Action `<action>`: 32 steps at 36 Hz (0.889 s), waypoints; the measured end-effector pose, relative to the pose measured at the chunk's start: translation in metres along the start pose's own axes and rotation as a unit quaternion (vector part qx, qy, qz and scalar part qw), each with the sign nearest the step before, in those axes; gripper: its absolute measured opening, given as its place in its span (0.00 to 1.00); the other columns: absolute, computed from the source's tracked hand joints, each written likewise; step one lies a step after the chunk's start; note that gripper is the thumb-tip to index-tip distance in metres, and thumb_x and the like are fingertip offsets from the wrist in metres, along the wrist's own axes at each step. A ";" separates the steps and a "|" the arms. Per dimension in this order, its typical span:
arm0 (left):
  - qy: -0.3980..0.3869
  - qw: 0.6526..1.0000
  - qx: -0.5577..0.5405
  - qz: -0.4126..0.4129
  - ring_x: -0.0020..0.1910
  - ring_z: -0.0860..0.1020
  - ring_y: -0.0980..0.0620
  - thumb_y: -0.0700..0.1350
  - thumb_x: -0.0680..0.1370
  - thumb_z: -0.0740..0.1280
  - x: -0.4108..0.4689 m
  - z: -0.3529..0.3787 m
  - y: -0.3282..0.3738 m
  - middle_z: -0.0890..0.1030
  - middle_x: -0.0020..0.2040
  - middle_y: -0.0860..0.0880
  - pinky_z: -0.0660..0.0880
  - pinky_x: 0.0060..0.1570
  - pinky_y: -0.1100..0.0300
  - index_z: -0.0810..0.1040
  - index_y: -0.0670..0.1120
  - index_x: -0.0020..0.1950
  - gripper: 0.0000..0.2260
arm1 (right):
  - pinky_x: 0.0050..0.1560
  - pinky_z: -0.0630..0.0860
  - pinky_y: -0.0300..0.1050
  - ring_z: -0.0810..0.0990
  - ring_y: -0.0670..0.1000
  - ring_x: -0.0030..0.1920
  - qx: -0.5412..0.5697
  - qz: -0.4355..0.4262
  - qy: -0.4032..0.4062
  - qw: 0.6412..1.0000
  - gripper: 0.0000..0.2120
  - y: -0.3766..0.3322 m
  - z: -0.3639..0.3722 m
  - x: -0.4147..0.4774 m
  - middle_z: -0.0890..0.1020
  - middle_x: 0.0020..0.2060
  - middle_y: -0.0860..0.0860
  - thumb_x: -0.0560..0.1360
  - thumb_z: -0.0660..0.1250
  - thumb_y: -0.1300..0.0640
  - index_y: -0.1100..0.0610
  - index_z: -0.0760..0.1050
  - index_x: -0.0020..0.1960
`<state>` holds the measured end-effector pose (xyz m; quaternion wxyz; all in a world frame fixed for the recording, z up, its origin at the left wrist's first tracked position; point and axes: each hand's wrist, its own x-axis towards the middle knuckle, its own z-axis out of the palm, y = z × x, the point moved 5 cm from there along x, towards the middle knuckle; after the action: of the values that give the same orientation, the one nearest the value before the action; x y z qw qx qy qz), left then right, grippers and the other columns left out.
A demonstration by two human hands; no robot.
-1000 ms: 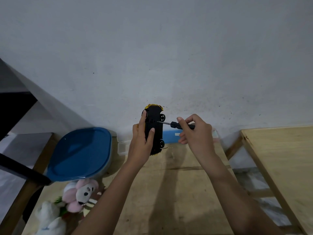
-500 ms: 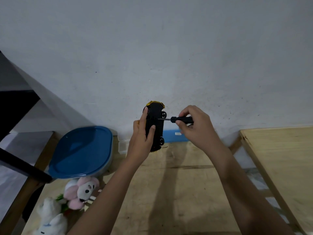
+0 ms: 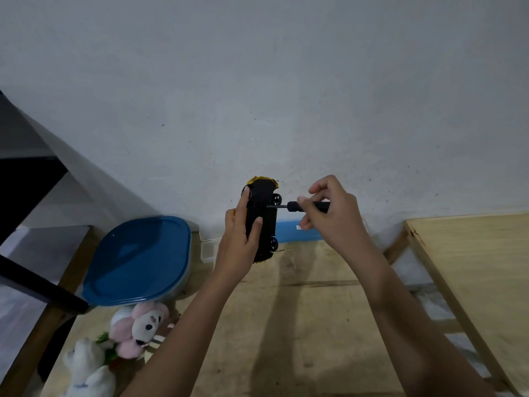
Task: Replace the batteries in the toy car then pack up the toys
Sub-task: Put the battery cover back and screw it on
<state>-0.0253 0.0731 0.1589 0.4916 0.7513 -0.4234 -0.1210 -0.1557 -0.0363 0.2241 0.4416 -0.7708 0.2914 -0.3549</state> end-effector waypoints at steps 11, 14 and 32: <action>0.003 1.000 -0.007 0.010 0.45 0.69 0.67 0.50 0.82 0.55 0.007 -0.006 0.001 0.65 0.61 0.50 0.68 0.43 0.67 0.45 0.65 0.73 0.25 | 0.33 0.78 0.36 0.81 0.46 0.27 0.031 0.005 0.070 0.997 0.09 -0.003 -0.001 0.001 0.81 0.38 0.56 0.75 0.67 0.58 0.62 0.70 0.47; 0.006 1.000 -0.007 0.010 0.45 0.69 0.67 0.49 0.82 0.56 0.007 -0.006 0.002 0.65 0.62 0.50 0.67 0.42 0.70 0.46 0.63 0.74 0.25 | 0.40 0.78 0.34 0.82 0.45 0.34 0.027 -0.019 0.019 0.999 0.06 -0.004 0.004 0.002 0.77 0.48 0.52 0.76 0.65 0.61 0.56 0.69 0.51; -0.019 1.000 -0.012 -0.002 0.45 0.70 0.67 0.51 0.82 0.55 0.005 -0.004 -0.002 0.66 0.60 0.49 0.69 0.46 0.61 0.46 0.65 0.73 0.25 | 0.38 0.80 0.37 0.82 0.50 0.36 -0.011 0.008 0.011 1.000 0.11 -0.001 0.005 0.000 0.77 0.45 0.53 0.74 0.67 0.61 0.57 0.66 0.51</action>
<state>-0.0184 0.0721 0.1602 0.4918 0.7440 -0.4295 -0.1414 -0.1514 -0.0334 0.2231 0.4325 -0.7697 0.3061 -0.3561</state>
